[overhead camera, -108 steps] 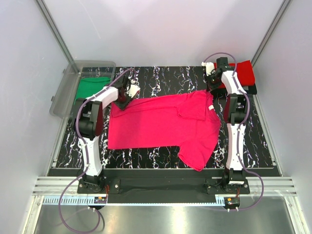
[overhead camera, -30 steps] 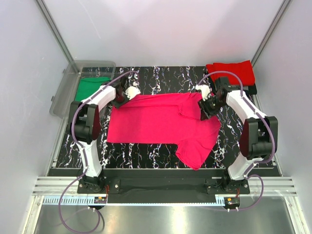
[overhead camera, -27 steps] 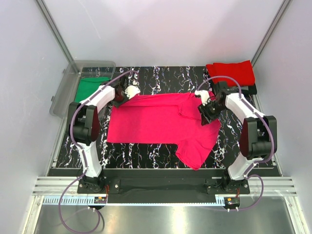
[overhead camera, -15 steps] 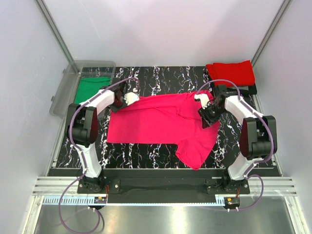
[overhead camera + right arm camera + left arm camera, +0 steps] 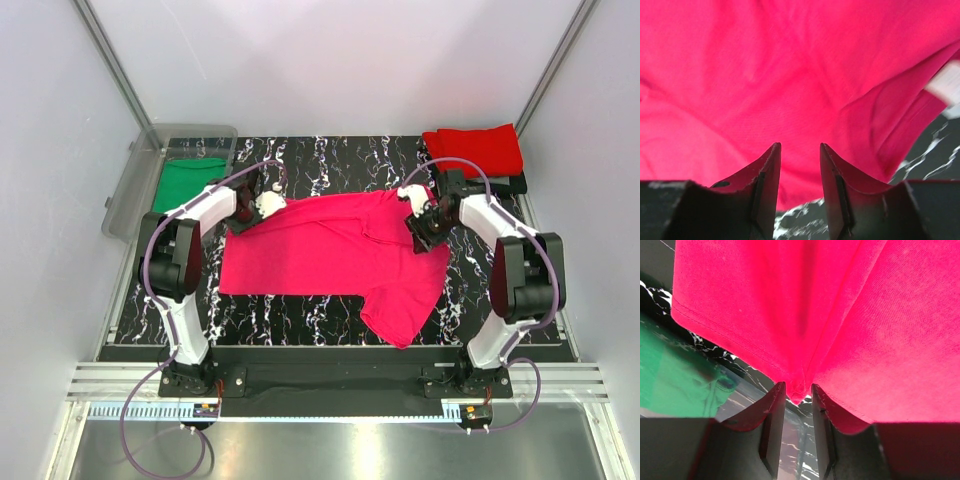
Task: Fold and stack the t-shirts
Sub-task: Fold the tshirt
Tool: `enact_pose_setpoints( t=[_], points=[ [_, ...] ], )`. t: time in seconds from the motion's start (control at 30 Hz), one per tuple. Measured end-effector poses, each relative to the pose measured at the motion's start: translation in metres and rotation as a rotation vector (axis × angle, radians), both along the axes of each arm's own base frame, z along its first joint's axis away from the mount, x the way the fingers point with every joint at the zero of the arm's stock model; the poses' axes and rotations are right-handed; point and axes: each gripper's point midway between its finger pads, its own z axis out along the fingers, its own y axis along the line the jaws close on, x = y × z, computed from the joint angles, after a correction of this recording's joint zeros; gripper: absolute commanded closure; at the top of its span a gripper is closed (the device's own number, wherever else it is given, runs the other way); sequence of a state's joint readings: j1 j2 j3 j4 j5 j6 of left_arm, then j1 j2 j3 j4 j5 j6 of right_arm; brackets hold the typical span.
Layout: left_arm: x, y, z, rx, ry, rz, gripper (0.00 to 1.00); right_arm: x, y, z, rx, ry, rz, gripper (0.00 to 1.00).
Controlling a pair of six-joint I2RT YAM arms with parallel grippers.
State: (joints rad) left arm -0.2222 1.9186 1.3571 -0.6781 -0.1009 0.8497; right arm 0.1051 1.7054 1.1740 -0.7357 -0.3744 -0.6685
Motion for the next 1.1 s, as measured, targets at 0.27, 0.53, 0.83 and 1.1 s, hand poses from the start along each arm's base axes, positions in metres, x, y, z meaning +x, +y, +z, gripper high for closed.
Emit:
enact_pose_setpoints(
  t=[0.27,0.53,0.83,1.1],
  points=[
    [-0.002,-0.002,0.0,-0.018,-0.003,0.052,0.67,0.043,0.0,-0.019,-0.022,-0.025,-0.01,0.56],
    [-0.002,-0.002,-0.001,-0.021,-0.004,0.07,0.67,0.056,-0.003,-0.032,-0.047,-0.016,-0.019,0.59],
    [-0.002,-0.001,-0.001,-0.018,-0.004,0.073,0.68,0.056,-0.004,-0.034,-0.052,-0.012,-0.025,0.61],
    [-0.003,-0.001,-0.001,-0.02,-0.004,0.08,0.68,0.055,-0.004,-0.034,-0.055,-0.01,-0.028,0.69]
  ],
)
